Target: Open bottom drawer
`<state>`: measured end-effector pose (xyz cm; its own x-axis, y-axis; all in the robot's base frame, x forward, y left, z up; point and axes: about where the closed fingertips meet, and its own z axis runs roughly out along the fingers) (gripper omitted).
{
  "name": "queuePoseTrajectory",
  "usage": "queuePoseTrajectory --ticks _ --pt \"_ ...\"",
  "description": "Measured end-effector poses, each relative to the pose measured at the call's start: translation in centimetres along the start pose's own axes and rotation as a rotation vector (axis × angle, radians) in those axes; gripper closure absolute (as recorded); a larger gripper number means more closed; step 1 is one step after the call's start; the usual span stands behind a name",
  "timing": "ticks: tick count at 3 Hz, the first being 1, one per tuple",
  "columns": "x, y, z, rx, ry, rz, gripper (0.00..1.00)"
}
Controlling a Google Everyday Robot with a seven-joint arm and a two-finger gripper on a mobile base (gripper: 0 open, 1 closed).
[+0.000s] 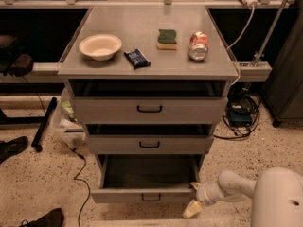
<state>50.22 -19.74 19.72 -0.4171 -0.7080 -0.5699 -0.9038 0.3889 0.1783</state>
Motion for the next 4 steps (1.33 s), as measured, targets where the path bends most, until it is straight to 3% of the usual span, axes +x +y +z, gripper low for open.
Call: queuePoseTrajectory --ticks 1,3,4 --pt "1.1 1.7 0.0 -0.015 0.039 0.01 0.16" --pt "1.6 2.7 -0.5 -0.018 0.061 0.016 0.61" --pt "1.7 3.6 -1.6 0.012 0.056 0.012 0.84"
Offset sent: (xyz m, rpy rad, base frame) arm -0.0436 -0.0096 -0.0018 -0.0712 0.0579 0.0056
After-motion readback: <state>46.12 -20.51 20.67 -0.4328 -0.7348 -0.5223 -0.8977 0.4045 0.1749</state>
